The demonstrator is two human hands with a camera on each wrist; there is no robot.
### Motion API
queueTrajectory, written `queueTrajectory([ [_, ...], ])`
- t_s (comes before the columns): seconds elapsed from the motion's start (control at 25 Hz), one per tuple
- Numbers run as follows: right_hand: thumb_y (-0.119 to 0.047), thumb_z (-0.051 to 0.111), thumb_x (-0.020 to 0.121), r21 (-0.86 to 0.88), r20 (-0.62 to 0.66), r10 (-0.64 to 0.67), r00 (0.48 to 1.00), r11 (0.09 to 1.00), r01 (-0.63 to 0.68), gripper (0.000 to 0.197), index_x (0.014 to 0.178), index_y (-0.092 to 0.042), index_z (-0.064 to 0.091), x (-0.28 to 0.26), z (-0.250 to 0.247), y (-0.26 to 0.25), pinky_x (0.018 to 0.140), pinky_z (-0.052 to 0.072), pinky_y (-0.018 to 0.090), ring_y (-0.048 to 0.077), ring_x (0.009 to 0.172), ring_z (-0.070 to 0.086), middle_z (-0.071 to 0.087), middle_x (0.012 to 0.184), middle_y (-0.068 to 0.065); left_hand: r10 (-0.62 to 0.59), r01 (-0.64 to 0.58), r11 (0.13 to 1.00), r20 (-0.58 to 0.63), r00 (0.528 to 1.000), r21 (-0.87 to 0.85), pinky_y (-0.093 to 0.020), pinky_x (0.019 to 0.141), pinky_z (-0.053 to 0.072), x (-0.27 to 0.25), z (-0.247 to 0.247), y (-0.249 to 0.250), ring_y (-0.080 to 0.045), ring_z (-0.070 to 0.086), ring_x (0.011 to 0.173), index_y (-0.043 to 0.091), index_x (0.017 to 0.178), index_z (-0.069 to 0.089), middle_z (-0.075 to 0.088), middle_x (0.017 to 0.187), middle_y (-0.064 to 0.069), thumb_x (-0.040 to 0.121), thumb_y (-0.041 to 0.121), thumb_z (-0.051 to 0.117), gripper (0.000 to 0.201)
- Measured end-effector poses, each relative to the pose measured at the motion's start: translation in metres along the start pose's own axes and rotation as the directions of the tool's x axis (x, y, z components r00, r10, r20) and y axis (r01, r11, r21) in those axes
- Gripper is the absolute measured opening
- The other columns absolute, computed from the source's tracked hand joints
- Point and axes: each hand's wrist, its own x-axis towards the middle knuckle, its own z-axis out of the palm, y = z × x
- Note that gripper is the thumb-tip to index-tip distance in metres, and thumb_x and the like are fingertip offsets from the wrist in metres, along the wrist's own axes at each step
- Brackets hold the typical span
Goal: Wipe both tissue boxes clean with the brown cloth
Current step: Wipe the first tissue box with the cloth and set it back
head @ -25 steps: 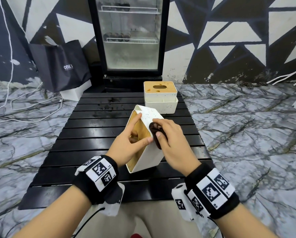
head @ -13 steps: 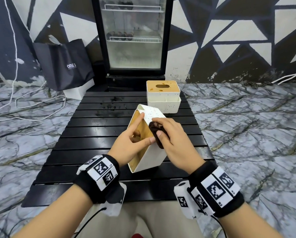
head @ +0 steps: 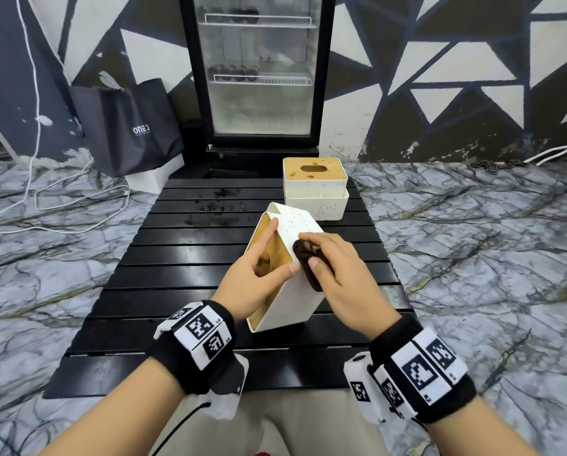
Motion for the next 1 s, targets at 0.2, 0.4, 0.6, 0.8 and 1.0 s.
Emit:
queueTrajectory([
  [0.2, -0.024, 0.038, 0.088, -0.001, 0.004, -0.005, 1.000, 1.000, 0.005, 0.039, 0.126, -0.024, 0.048, -0.011, -0.002, 0.007, 0.097, 0.021, 0.003, 0.004, 0.118, 0.035, 0.045, 0.121, -0.015, -0.022, 0.022, 0.999, -0.015, 1.000, -0.045, -0.024, 0.088, 0.046, 0.003, 0.000, 0.001, -0.015, 0.061, 0.093, 0.046, 0.145, 0.016, 0.063, 0.101, -0.012, 0.054, 0.067, 0.061, 0.104],
  [0.4, -0.010, 0.047, 0.092, 0.015, -0.061, 0.073, 0.995, 0.997, -0.072, 0.036, 0.127, -0.019, 0.050, -0.008, -0.008, 0.017, 0.101, 0.031, 0.021, 0.012, 0.117, 0.043, 0.045, 0.118, -0.010, 0.035, -0.035, 0.998, 0.000, 0.999, -0.060, -0.016, 0.085, 0.047, 0.003, -0.003, 0.003, -0.007, 0.060, 0.092, 0.050, 0.142, 0.019, 0.062, 0.103, 0.002, 0.060, 0.051, 0.070, 0.096],
  [0.6, -0.009, 0.045, 0.092, -0.004, -0.121, 0.135, 0.983, 0.991, -0.137, 0.036, 0.127, -0.017, 0.050, 0.001, -0.005, 0.031, 0.101, 0.031, 0.023, 0.017, 0.117, 0.043, 0.047, 0.120, -0.006, 0.066, -0.063, 0.996, 0.032, 0.997, -0.069, -0.011, 0.084, 0.045, 0.000, -0.002, 0.007, 0.005, 0.057, 0.087, 0.044, 0.143, 0.022, 0.056, 0.111, 0.009, 0.078, 0.021, 0.075, 0.087],
  [0.8, -0.007, 0.044, 0.092, -0.092, -0.163, 0.100, 0.982, 0.989, -0.116, 0.037, 0.128, -0.011, 0.049, 0.016, 0.001, 0.023, 0.097, 0.024, 0.016, 0.021, 0.117, 0.041, 0.049, 0.127, 0.005, 0.090, -0.088, 0.996, 0.071, 0.993, -0.030, -0.018, 0.098, 0.043, 0.000, 0.003, 0.009, -0.004, 0.053, 0.108, 0.037, 0.146, 0.024, 0.051, 0.135, 0.001, 0.079, 0.018, 0.075, 0.087],
  [1.0, -0.011, 0.044, 0.093, -0.064, -0.126, 0.067, 0.990, 0.995, -0.076, 0.036, 0.128, -0.017, 0.047, -0.005, -0.002, 0.024, 0.096, 0.024, 0.014, 0.012, 0.116, 0.039, 0.046, 0.125, -0.003, 0.090, -0.088, 0.996, 0.090, 0.992, -0.030, -0.008, 0.086, 0.043, 0.000, 0.003, 0.009, 0.012, 0.055, 0.091, 0.042, 0.144, 0.026, 0.056, 0.120, 0.020, 0.078, 0.018, 0.075, 0.086],
])
